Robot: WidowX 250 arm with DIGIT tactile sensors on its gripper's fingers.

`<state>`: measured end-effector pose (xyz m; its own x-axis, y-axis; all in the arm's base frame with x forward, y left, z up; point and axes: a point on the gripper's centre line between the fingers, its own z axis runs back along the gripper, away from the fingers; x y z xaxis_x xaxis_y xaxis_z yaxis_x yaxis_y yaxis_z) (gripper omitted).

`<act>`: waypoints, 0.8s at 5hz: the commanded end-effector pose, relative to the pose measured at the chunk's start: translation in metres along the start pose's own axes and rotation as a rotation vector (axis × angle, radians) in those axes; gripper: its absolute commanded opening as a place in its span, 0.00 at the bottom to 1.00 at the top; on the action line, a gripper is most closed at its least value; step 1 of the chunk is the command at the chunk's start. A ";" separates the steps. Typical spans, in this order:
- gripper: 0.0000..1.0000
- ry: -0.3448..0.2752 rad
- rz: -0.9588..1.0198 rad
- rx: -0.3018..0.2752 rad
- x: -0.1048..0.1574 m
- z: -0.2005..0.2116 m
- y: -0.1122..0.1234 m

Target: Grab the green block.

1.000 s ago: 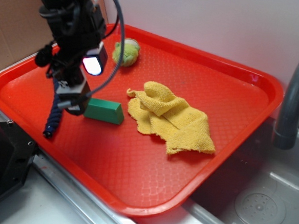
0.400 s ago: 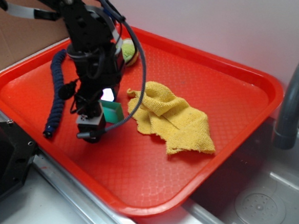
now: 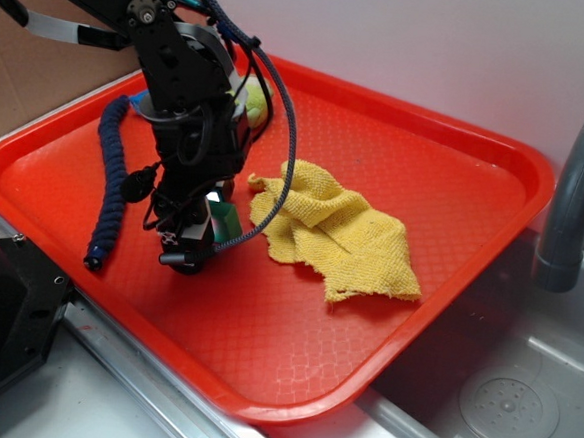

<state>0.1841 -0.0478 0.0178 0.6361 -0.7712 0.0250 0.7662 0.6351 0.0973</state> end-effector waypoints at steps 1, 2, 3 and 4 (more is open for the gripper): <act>0.00 -0.007 0.131 0.023 0.003 0.028 0.012; 0.00 0.037 0.330 0.030 0.002 0.066 0.022; 0.00 0.070 0.581 -0.047 -0.003 0.095 0.033; 0.00 0.055 0.835 -0.134 -0.020 0.119 0.045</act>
<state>0.1892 -0.0089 0.1284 0.9963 -0.0556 -0.0654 0.0527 0.9976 -0.0445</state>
